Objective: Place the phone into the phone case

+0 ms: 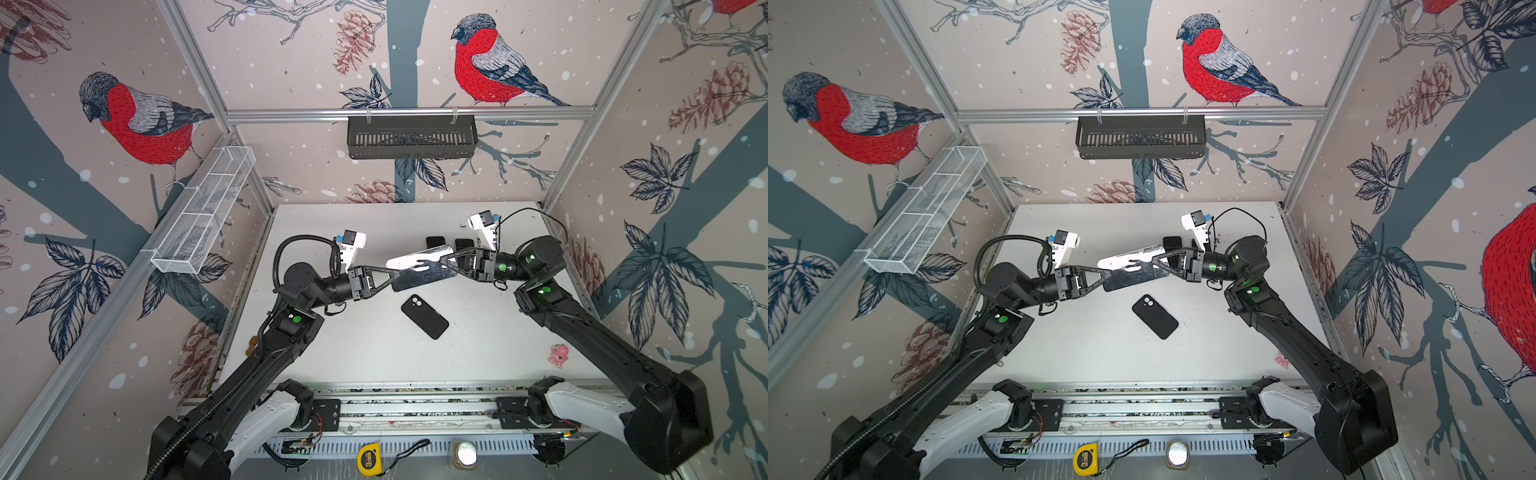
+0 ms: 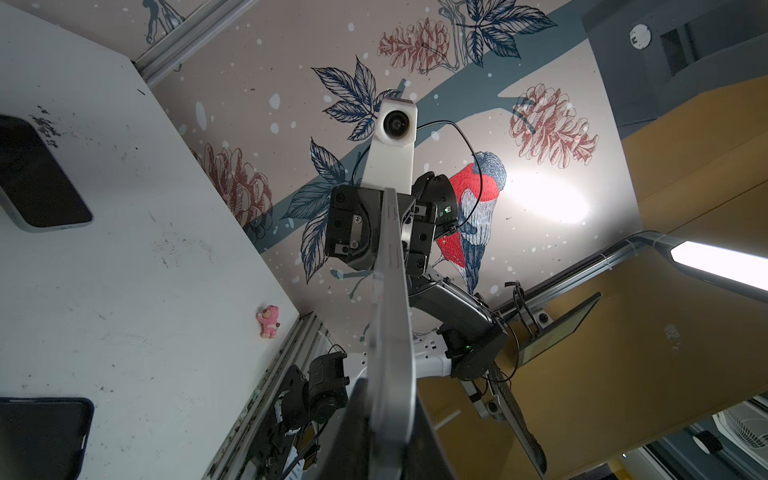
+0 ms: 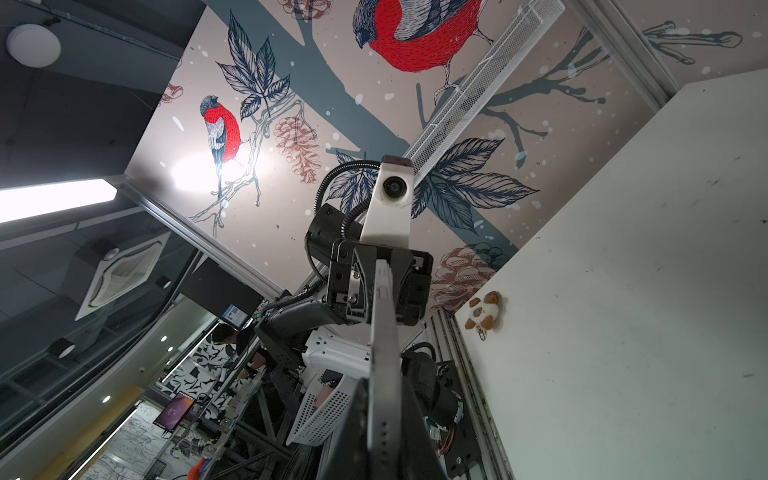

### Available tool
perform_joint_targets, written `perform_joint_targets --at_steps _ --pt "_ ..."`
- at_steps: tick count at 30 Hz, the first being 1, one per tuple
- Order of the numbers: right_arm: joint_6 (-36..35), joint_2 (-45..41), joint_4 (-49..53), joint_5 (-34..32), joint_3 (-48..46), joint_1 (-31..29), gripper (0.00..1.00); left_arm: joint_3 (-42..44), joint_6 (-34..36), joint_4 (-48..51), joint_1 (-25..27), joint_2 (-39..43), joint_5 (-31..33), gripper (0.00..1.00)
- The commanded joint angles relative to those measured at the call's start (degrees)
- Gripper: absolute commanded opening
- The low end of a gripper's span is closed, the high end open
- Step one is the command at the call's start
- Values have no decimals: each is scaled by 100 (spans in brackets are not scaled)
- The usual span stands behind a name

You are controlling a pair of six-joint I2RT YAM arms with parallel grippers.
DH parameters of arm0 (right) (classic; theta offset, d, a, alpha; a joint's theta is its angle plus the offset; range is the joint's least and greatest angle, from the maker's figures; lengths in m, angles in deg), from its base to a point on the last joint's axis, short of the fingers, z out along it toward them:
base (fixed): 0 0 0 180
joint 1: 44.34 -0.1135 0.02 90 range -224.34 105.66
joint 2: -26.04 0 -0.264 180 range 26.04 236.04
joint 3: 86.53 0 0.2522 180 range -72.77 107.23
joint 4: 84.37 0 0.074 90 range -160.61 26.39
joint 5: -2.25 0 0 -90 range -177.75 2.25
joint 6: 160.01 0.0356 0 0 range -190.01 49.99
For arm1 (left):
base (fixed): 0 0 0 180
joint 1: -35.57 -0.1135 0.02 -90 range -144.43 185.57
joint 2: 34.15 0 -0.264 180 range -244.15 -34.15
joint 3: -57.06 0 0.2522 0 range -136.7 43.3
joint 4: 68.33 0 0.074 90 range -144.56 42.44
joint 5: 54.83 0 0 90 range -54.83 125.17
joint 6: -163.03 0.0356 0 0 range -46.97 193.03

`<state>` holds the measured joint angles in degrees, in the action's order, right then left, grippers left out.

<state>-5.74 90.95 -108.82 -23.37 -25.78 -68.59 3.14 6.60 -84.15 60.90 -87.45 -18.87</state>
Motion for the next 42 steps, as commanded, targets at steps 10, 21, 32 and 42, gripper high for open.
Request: perform_joint_targets --at_steps 10,21,32,42 --pt "-2175 -1845 3965 -3693 -629 1065 2 -1670 4408 5465 578 -692 3261 50" --pt "-2442 -3103 1995 -2196 -2748 1236 1 -1080 4903 4461 913 -2196 4326 35" --pt "-2053 -3976 -284 -1545 -4258 1125 1 -1210 5036 4076 956 -3521 3990 36" --pt "-2459 -4238 1671 -3009 -4286 1107 0 -1793 5202 4263 1125 -4500 4061 38"
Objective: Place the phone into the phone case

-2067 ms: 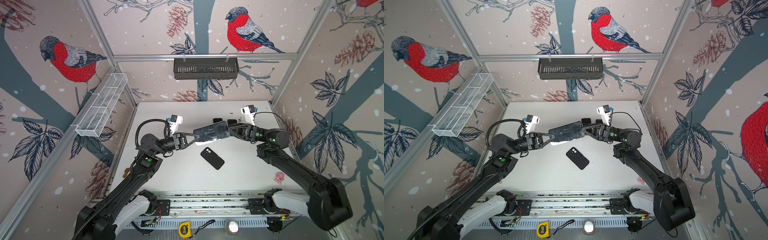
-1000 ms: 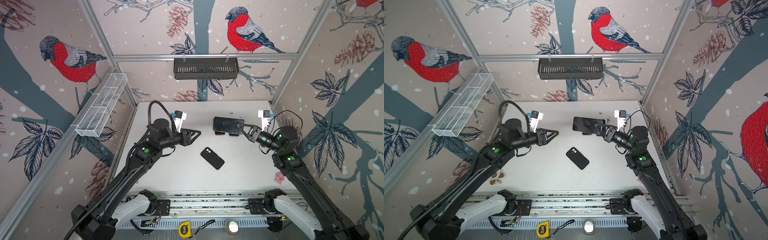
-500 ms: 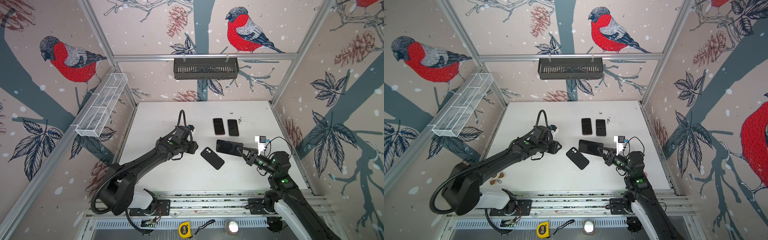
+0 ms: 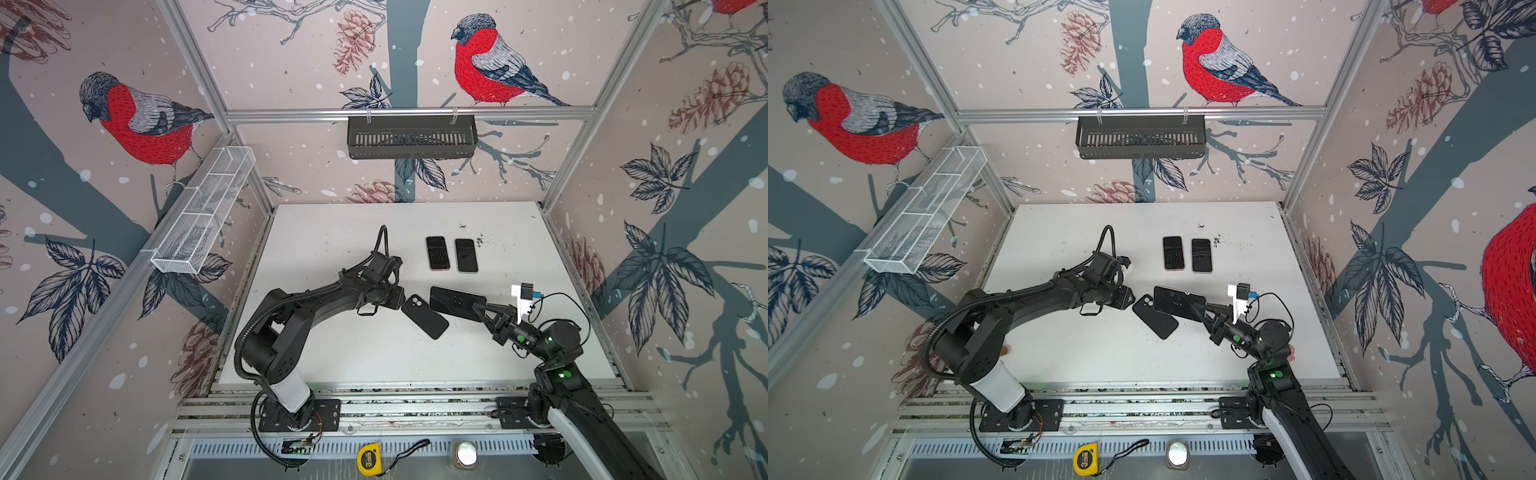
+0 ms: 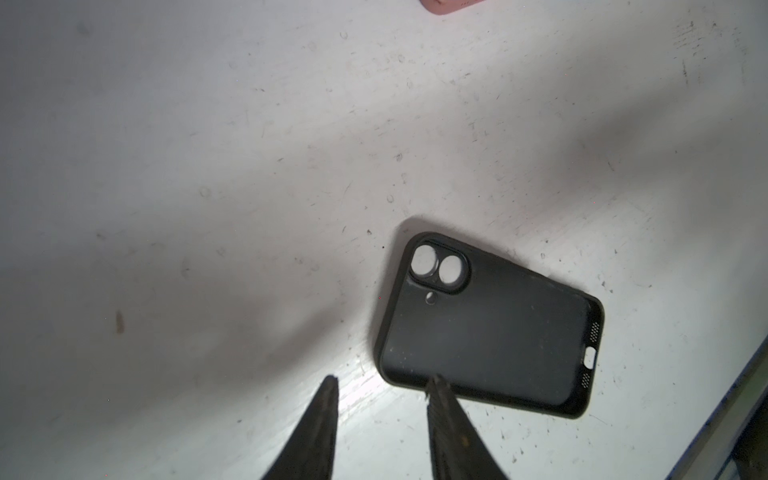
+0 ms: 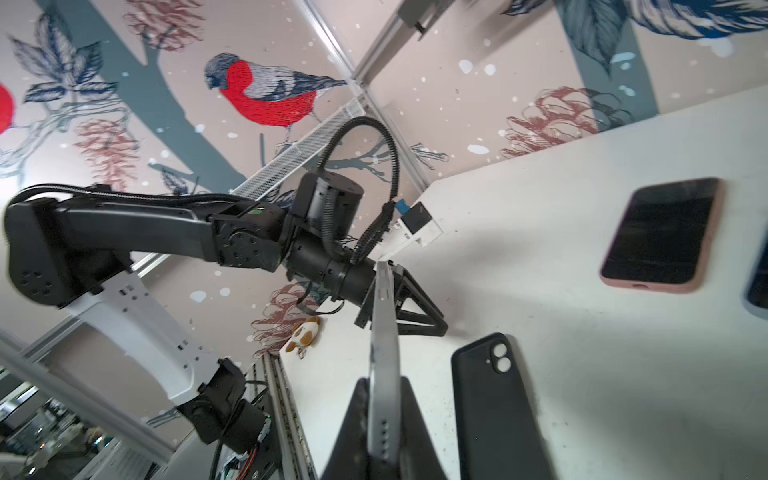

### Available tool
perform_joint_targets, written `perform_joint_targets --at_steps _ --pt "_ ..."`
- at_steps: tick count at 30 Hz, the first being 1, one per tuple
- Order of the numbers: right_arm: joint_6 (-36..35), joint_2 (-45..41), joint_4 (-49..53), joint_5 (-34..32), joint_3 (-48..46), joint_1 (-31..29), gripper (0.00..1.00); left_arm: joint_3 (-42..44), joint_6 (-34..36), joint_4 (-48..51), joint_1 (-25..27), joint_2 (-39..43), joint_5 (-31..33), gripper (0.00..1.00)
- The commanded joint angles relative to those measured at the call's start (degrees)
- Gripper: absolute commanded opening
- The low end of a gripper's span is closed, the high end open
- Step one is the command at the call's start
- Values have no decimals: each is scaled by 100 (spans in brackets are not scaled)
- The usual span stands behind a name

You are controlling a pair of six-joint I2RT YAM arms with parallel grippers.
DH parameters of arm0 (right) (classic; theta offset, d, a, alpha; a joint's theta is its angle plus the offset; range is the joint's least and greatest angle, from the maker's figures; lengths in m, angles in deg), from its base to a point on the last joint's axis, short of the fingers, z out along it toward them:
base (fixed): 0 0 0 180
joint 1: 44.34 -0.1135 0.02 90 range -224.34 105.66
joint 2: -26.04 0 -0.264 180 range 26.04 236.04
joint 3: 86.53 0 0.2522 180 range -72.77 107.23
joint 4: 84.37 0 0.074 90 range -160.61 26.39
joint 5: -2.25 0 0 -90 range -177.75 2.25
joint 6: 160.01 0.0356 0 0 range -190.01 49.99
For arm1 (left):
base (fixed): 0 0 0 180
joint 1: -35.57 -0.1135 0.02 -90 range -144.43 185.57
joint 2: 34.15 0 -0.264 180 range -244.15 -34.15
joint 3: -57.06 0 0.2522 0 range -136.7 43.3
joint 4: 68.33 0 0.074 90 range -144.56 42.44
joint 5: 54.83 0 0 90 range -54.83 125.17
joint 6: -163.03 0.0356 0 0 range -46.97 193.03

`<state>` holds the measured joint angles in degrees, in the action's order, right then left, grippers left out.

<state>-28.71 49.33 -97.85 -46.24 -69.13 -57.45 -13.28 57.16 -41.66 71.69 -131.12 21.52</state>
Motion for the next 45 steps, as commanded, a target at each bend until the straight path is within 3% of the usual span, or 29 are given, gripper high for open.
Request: perform_joint_targets --at_steps 1,6,15,25,30,39,45 --pt "-48 -125 563 -850 -26 -8 0 -243 158 59 70 -212 82 38" --pt "420 -202 486 -1142 -293 -4 0 -510 267 271 123 -577 21 33" --pt "416 -135 723 -1199 -292 5 0 -689 256 271 181 -907 141 28" --pt "426 324 627 -1099 -278 8 0 -607 80 269 185 -948 88 8" --pt "581 982 292 -911 -120 -58 0 -355 -217 274 178 -692 349 1" --pt "656 2505 -2 -934 560 -835 0 489 -1300 -211 184 1 136 7" --pt "670 3440 133 -783 1104 -1181 0 1482 -2528 -1542 220 678 -406 14"
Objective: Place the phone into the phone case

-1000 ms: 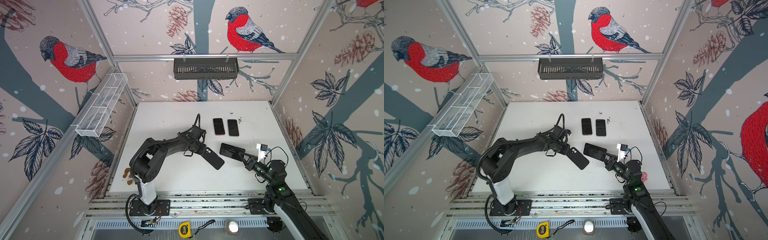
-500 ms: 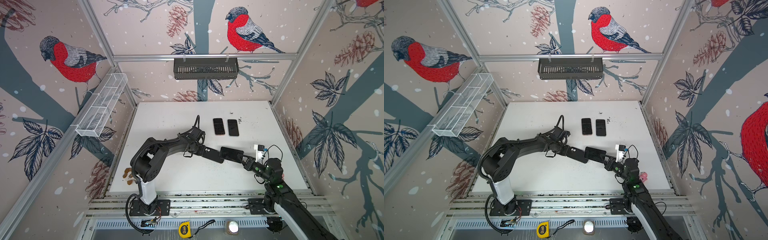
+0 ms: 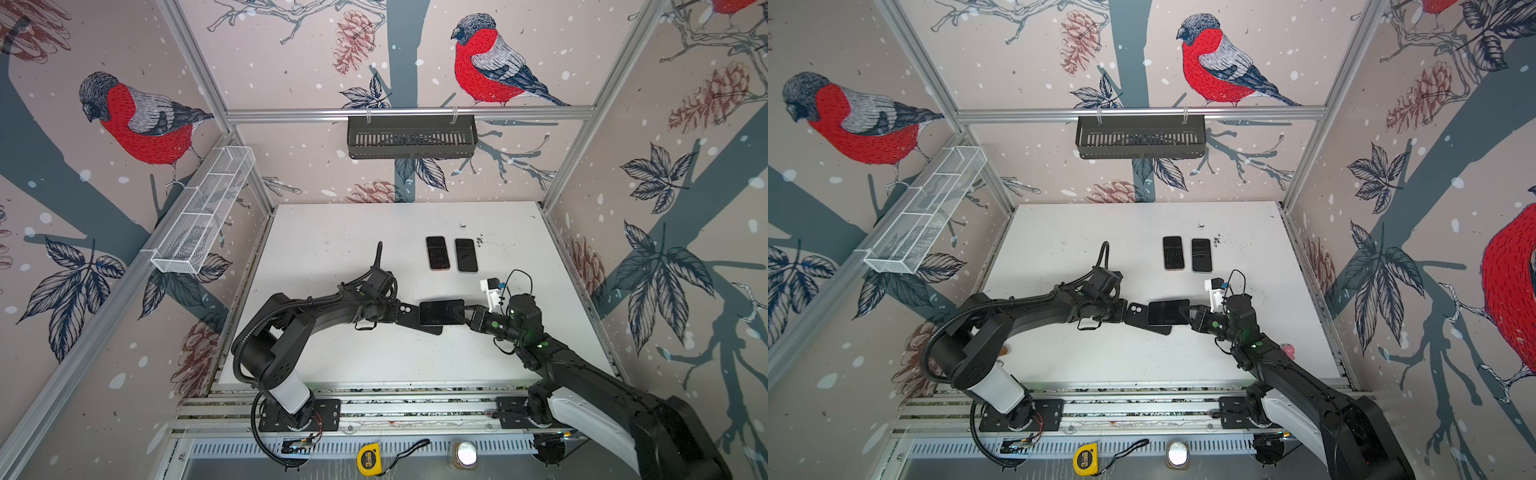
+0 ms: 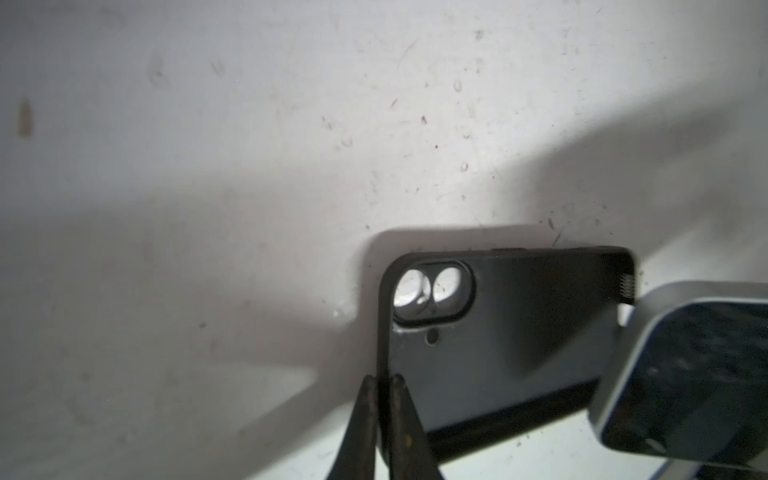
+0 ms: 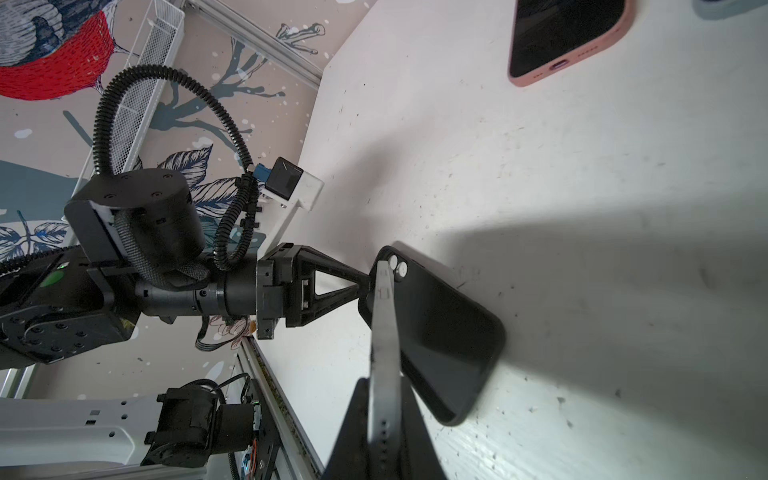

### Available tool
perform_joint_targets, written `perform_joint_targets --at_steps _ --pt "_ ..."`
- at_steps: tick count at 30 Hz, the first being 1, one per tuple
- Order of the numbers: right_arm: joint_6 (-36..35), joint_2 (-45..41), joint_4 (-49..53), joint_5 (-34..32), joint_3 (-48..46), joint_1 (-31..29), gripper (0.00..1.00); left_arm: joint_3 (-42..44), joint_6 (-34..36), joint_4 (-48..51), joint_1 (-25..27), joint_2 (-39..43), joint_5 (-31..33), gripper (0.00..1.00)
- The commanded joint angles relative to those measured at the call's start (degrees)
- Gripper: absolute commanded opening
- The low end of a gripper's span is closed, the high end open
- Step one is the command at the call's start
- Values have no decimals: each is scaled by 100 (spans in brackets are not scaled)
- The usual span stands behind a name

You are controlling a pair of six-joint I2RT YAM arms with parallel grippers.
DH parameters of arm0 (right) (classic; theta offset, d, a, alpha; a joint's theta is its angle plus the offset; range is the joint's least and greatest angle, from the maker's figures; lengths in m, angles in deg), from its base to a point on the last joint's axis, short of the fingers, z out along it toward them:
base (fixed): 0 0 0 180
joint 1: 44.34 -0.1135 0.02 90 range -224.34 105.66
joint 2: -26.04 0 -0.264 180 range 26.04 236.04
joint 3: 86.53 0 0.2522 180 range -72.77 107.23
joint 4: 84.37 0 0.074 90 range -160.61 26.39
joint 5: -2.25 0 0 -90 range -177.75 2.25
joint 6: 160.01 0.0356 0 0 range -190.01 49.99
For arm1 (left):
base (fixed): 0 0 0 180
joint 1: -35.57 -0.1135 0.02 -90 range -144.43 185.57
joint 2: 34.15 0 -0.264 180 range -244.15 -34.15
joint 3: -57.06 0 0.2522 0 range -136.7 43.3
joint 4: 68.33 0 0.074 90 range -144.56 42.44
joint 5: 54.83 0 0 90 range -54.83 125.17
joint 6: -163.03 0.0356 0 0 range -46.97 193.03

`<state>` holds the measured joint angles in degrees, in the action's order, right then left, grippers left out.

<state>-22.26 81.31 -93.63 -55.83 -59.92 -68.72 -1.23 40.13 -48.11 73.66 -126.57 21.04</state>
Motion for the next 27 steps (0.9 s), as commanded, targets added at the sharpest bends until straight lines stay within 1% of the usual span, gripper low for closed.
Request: perform_joint_targets --at_steps 1,2,5,6,8,9,11,15,19,21,27 --pt "55 349 -299 236 239 -60 0 360 -962 -1020 23 336 -381 16" --pt "92 457 -299 293 302 -83 0 462 -1088 -1113 26 470 -372 19" --pt "129 650 -231 307 421 -141 0 695 -1345 -1355 32 868 -415 24" --pt "134 709 -213 306 445 -165 0 752 -1398 -1429 24 974 -458 29" --pt "157 820 -179 298 495 -201 0 812 -1363 -1495 -31 1088 -507 35" --pt "180 894 -191 297 507 -214 0 853 -1283 -1535 -83 1118 -527 37" --pt "267 1007 -290 284 496 -254 0 993 -1178 -1761 -236 1130 -689 37" --pt "568 1199 -489 231 473 -268 0 1279 -1088 -2318 -613 974 -1277 37" --pt "779 1345 -485 109 474 -284 1 1316 -999 -2602 -645 706 -1529 37" --pt "848 1456 -462 71 487 -290 2 1331 -1039 -2783 -637 476 -1676 37" --pt "1060 1837 -344 3 552 -297 3 1556 -1222 -3262 -642 182 -1772 37"
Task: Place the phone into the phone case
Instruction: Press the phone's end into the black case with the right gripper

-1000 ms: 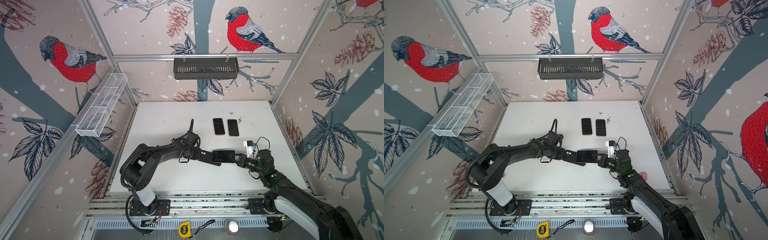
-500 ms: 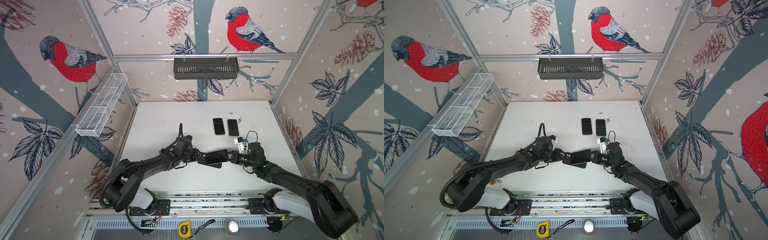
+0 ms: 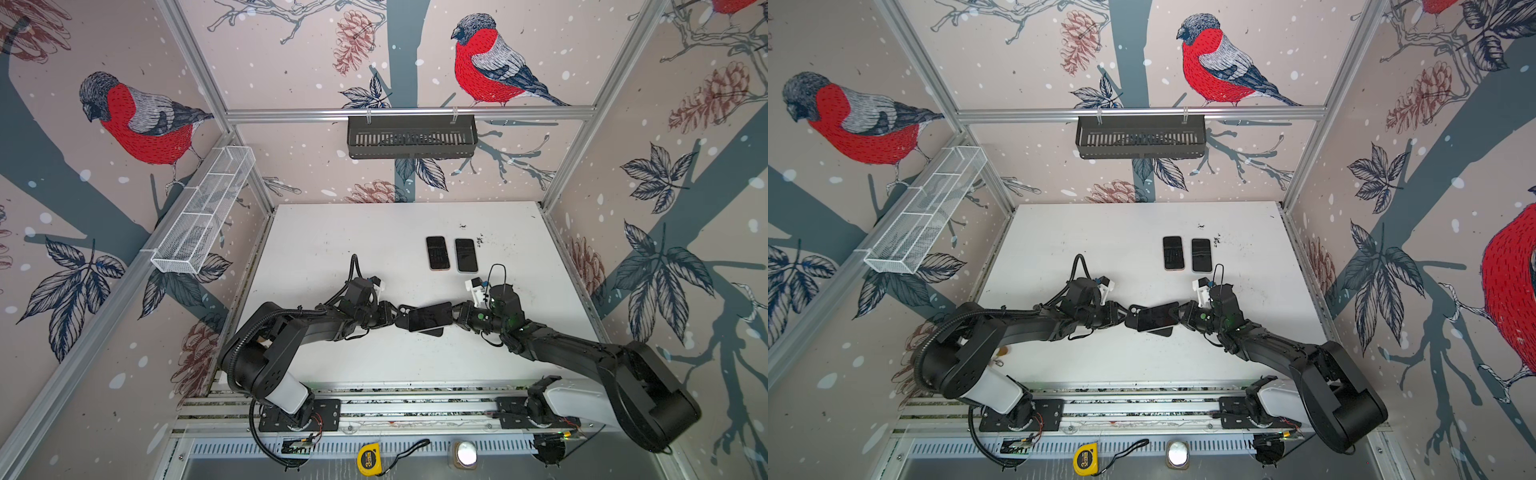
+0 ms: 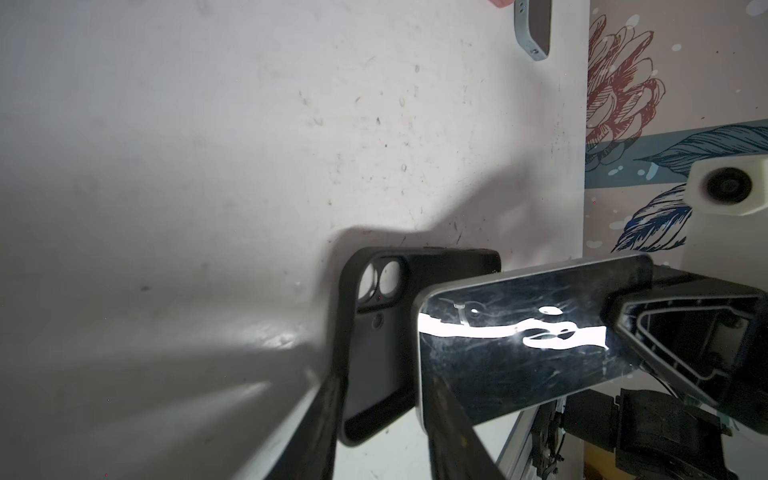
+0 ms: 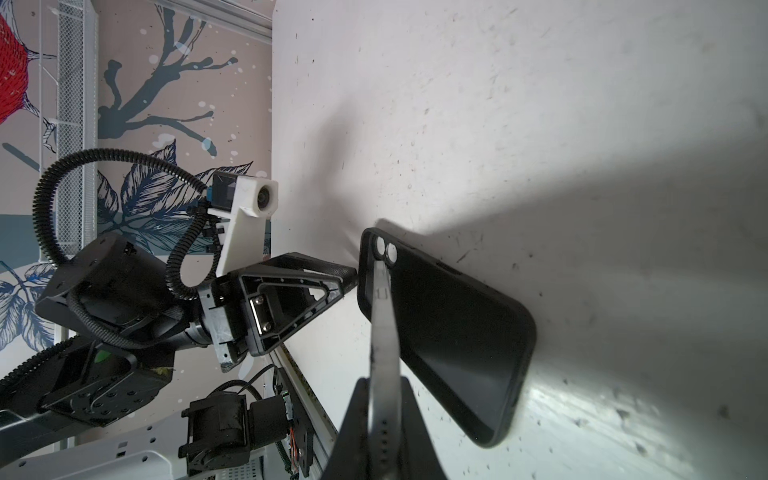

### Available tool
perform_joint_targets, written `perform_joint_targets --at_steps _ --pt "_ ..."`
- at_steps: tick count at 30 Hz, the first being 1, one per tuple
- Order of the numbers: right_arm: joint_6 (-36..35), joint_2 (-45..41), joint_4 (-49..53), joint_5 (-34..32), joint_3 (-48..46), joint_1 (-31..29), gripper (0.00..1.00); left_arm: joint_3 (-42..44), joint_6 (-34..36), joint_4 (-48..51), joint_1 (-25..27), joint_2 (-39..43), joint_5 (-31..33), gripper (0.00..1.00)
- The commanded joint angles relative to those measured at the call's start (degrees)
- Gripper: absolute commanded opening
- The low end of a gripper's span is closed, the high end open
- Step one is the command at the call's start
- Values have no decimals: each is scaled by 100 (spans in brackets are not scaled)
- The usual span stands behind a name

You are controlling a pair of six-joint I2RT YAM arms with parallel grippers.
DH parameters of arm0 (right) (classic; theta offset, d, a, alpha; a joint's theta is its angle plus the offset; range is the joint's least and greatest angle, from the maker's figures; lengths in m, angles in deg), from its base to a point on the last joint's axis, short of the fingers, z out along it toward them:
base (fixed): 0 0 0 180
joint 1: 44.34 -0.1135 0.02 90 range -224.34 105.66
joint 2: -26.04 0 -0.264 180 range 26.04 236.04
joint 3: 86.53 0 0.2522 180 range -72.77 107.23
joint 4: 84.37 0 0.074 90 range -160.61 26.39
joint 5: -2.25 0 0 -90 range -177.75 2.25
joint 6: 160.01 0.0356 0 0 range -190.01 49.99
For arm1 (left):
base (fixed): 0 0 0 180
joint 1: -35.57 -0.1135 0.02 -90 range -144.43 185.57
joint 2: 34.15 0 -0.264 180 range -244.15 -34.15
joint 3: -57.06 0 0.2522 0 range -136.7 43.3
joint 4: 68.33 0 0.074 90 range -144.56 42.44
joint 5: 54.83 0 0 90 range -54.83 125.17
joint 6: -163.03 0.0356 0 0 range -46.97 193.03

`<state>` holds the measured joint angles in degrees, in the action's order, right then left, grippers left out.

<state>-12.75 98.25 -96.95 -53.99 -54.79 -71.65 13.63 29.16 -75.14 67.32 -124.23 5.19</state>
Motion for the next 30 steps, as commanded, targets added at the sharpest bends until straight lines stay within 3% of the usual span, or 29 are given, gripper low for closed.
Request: perform_joint_targets --at_steps 1,30 --pt "117 170 12 -206 47 -11 3 99 -146 -606 -4 -70 -213 37" --pt "80 605 -79 -8 277 57 1 16 -326 -987 350 -456 -355 36"
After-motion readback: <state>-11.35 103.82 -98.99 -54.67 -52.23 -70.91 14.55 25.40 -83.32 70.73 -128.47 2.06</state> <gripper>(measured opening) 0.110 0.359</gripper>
